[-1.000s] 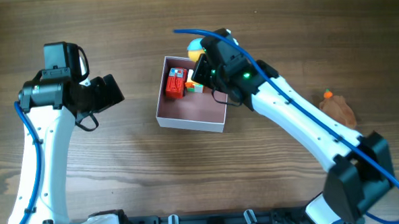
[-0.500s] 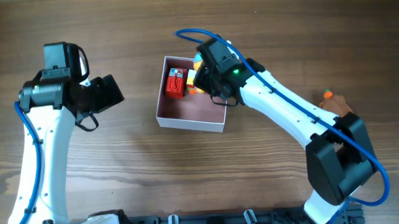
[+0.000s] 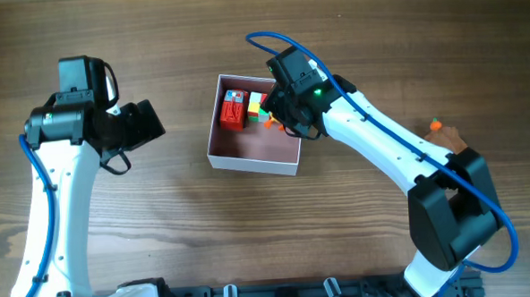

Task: Pack container
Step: 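Carry the duck with the right gripper and release it into the box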

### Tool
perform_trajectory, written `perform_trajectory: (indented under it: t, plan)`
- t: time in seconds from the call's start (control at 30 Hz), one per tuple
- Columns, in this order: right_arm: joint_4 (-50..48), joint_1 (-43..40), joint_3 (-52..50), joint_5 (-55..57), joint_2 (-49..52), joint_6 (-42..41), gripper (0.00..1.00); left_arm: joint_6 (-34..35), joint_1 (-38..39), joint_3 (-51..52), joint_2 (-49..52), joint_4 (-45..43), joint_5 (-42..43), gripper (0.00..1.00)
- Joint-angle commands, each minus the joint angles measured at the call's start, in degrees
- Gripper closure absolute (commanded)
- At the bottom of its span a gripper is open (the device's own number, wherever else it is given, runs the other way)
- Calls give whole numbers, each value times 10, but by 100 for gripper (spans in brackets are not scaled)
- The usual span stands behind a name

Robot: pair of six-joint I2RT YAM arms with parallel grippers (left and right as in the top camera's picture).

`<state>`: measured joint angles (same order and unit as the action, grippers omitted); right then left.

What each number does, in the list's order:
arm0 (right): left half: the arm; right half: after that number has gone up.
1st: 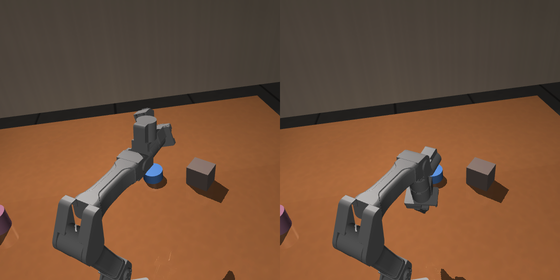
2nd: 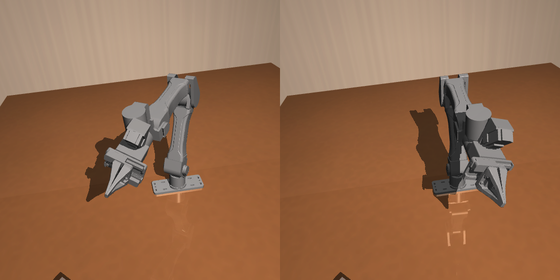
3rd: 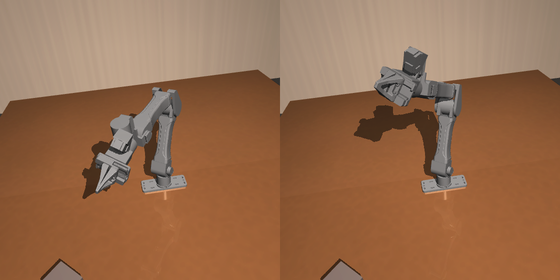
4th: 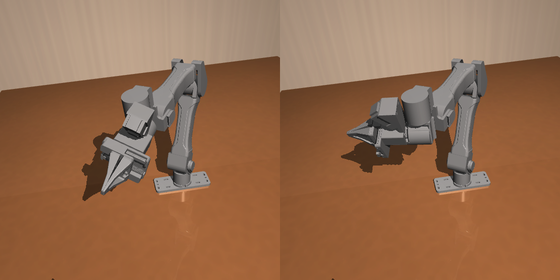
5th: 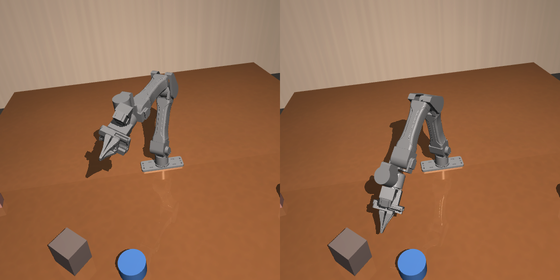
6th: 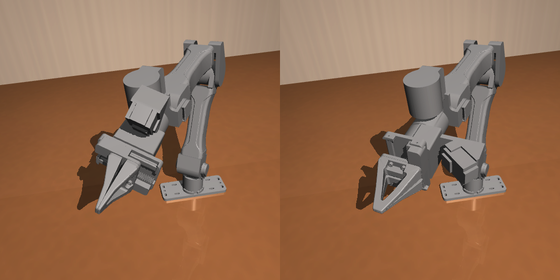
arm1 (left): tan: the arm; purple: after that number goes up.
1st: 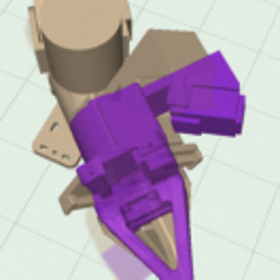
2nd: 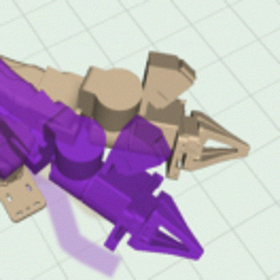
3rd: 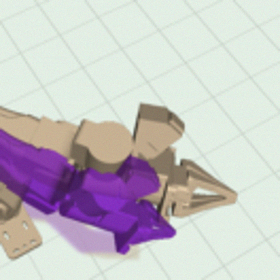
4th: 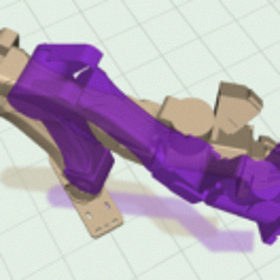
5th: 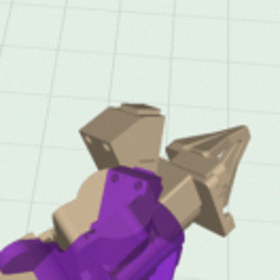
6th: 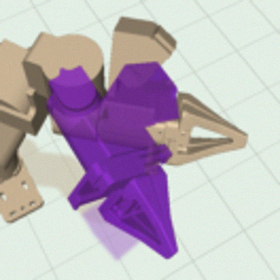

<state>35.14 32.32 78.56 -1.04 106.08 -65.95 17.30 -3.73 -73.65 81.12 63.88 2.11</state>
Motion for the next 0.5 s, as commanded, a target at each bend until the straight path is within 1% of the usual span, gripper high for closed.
perform_trajectory:
  t: [0.0, 0.33, 0.47]
  plan:
    - [-2, 1, 6, 10, 7, 0, 44, 1, -2, 4, 3, 0, 11, 5]
    - [5, 1, 6, 1, 7, 0, 44, 1, -2, 4, 3, 0, 11, 5]
    - [19, 1, 6, -4, 7, -1, 32, 1, -2, 4, 3, 0, 11, 5]
